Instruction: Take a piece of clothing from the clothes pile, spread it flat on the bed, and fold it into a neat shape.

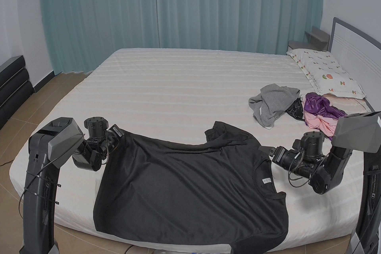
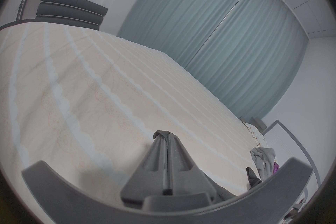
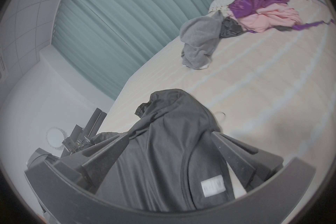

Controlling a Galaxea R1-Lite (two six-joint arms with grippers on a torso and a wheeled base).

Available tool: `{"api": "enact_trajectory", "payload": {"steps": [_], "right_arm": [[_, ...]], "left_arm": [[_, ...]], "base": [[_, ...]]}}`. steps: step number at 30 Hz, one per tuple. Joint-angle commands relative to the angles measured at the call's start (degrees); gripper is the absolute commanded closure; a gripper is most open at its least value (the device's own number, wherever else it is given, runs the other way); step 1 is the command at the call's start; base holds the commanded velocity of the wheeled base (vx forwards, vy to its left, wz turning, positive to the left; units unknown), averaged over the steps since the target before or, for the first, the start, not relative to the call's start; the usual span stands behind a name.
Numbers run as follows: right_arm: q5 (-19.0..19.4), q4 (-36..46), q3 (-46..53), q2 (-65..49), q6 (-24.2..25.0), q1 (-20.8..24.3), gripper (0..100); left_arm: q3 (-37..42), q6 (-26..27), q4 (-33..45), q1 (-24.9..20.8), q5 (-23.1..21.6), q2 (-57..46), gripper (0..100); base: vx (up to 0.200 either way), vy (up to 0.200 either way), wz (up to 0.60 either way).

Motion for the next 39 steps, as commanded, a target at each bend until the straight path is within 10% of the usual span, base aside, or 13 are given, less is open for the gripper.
{"api": "enact_trajectory", "payload": {"steps": [1, 18, 39], "right_arm": [[-0.65, 12.81, -19.1, 8.64, -4.87, 2.08, 0], [-7.85, 31.36, -51.89, 20.77, -7.33, 1.73, 0], [-7.77, 32.68, -56.55, 24.99, -6.81, 1.02, 0]], "left_arm": [[0.36, -1.1, -0.77, 0.02, 0.44, -0.21, 100], [0.89, -1.27, -0.86, 0.02, 0.35, -0.03, 100], [2.56, -1.19, -0.86, -0.07, 0.35, -0.38, 100]], "base": [[0.0, 0.0, 0.0], [0.0, 0.0, 0.0], [0.0, 0.0, 0.0]]}}
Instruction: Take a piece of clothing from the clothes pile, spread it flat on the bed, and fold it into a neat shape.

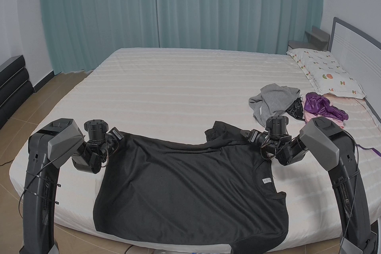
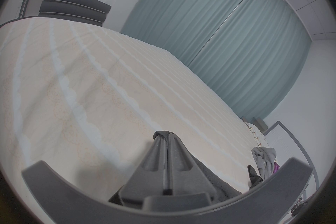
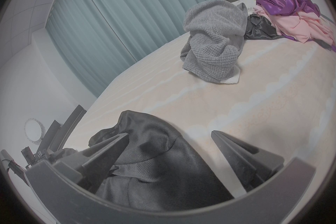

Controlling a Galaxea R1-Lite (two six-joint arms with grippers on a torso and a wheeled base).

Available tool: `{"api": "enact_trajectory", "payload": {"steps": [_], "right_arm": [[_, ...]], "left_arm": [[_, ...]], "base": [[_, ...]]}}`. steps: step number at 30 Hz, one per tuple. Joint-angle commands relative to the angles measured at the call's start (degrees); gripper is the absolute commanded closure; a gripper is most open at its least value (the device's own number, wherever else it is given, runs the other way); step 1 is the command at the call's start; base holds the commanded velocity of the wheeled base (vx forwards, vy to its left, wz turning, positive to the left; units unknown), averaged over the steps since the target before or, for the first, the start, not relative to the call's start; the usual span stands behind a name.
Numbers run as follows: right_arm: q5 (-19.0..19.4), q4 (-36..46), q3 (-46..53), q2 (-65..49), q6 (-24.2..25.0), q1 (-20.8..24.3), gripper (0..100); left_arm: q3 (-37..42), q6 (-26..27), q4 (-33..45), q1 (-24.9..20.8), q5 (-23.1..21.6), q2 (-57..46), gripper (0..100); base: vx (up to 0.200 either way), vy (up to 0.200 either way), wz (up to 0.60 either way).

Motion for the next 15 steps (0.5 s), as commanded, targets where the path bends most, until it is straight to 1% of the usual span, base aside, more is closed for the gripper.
{"api": "enact_trajectory", "payload": {"steps": [1, 8, 15], "right_arm": [[0.04, -0.27, -0.18, 0.94, 0.09, 0.01, 0], [-0.32, -0.53, -3.17, 1.47, 0.09, -0.6, 0], [-1.11, -0.44, -3.78, 2.26, 0.01, -1.22, 0]], "left_arm": [[0.06, -0.03, 0.0, -0.02, 0.02, -0.14, 100], [0.06, -0.03, 0.0, -0.02, 0.11, -0.14, 100], [0.06, -0.03, -0.09, -0.02, 0.02, -0.14, 100]], "base": [[0.0, 0.0, 0.0], [0.0, 0.0, 0.0], [0.0, 0.0, 0.0]]}}
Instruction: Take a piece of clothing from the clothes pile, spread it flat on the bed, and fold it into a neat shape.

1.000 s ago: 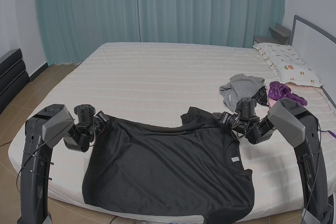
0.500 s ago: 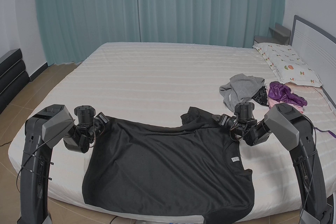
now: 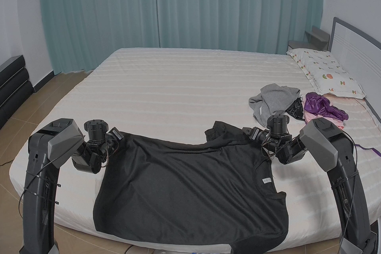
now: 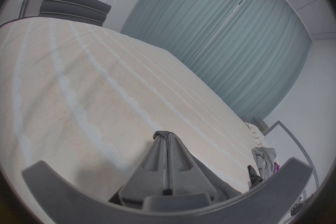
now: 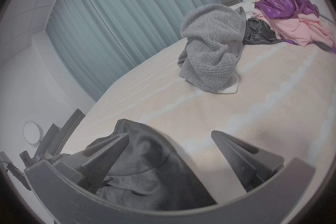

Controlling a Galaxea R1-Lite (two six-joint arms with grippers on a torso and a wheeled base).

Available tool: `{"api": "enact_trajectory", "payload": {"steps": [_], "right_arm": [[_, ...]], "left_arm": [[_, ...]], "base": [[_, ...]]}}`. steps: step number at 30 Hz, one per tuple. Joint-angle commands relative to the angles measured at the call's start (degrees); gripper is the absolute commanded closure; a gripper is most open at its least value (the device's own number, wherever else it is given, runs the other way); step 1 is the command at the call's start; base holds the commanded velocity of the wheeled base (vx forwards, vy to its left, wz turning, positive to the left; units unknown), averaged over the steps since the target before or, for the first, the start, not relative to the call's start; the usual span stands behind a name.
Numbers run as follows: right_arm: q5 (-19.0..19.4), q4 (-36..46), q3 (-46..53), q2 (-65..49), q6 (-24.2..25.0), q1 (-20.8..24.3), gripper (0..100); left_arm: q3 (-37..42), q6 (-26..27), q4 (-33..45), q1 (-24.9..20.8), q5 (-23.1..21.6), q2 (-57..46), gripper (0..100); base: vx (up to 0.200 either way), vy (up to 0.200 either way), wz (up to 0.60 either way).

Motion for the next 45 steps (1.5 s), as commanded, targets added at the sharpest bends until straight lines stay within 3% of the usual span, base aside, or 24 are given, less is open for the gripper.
{"api": "enact_trajectory", "payload": {"steps": [1, 4, 5, 31, 45], "right_arm": [[-0.07, -0.05, -0.45, 0.87, -0.03, -0.34, 0], [-0.25, -0.05, -0.72, 1.04, -0.03, -0.34, 0], [-0.33, -0.05, -0.72, 1.22, -0.12, -0.25, 100], [-3.32, -3.92, -0.8, -0.98, -0.12, -1.31, 100], [-5.34, -8.4, -3.53, -3.0, -0.82, -3.68, 100]], "left_arm": [[0.0, 0.0, 0.0, -0.01, 0.02, -0.14, 100], [0.0, 0.0, 0.0, -0.01, 0.02, -0.05, 100], [0.0, 0.08, 0.0, -0.01, 0.02, -0.05, 100], [-1.15, 0.08, -0.44, -0.09, 0.28, -0.31, 100], [-3.61, -1.94, -5.45, -0.09, 1.78, -0.58, 100]], "base": [[0.0, 0.0, 0.0], [0.0, 0.0, 0.0], [0.0, 0.0, 0.0], [0.0, 0.0, 0.0], [0.0, 0.0, 0.0]]}}
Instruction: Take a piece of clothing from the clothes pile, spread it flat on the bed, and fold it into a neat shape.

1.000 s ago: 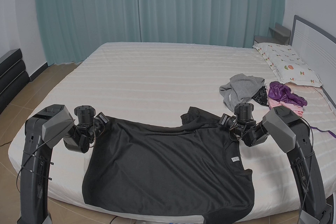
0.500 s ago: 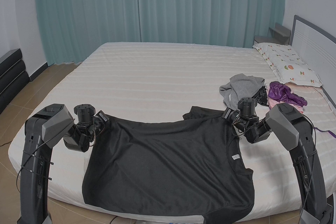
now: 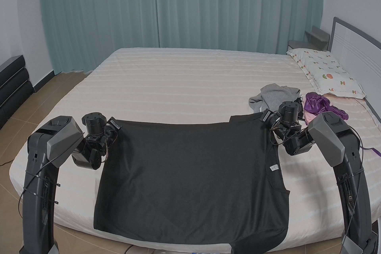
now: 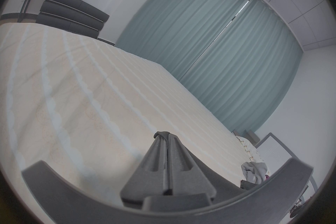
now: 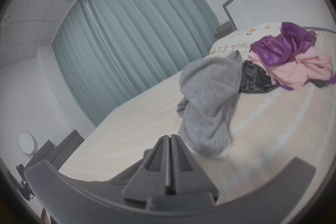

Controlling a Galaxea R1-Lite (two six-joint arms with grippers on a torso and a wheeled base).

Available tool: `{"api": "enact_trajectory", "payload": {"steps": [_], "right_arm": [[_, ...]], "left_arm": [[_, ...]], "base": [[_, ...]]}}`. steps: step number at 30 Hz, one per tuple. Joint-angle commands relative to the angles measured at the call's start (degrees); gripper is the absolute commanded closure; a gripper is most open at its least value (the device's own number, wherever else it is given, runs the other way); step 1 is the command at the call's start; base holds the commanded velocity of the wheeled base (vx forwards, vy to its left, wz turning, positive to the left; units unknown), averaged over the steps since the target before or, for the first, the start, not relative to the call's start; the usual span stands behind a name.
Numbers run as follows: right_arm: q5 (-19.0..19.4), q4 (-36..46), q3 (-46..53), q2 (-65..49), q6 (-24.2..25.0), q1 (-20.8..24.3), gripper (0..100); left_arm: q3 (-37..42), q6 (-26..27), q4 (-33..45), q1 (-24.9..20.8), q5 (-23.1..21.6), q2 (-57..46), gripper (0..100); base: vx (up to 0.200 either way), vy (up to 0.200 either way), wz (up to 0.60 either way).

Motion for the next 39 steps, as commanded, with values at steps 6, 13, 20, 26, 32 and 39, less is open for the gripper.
{"api": "enact_trajectory", "payload": {"steps": [6, 13, 20, 26, 32, 39], "right_arm": [[-1.71, 0.09, -4.95, -0.86, -2.17, -0.28, 100], [-2.32, 0.26, -7.5, -0.42, -2.96, -0.37, 100], [-2.24, 1.14, -8.38, 2.39, -4.72, -0.37, 100], [-2.24, 2.28, -11.37, 5.99, -5.33, -0.45, 100], [-2.32, 2.37, -11.28, 8.45, -5.33, -0.19, 100], [-2.41, 2.37, -10.49, 9.42, -5.42, 0.07, 0]], "left_arm": [[-3.86, -0.4, -0.31, 0.25, 1.75, 0.59, 100], [-4.48, -0.49, -0.31, 0.42, 2.63, 0.59, 100], [-4.74, -0.05, -0.31, 0.25, 1.93, 2.78, 100], [-7.91, 0.39, 0.31, 0.07, 1.93, 5.25, 100], [-8.7, 0.48, 1.45, -0.11, 1.93, 5.86, 100], [-8.7, 0.48, 3.47, -0.28, 1.93, 5.95, 100]], "base": [[0.0, 0.0, 0.0], [0.0, 0.0, 0.0], [0.0, 0.0, 0.0], [0.0, 0.0, 0.0], [0.0, 0.0, 0.0], [0.0, 0.0, 0.0]]}}
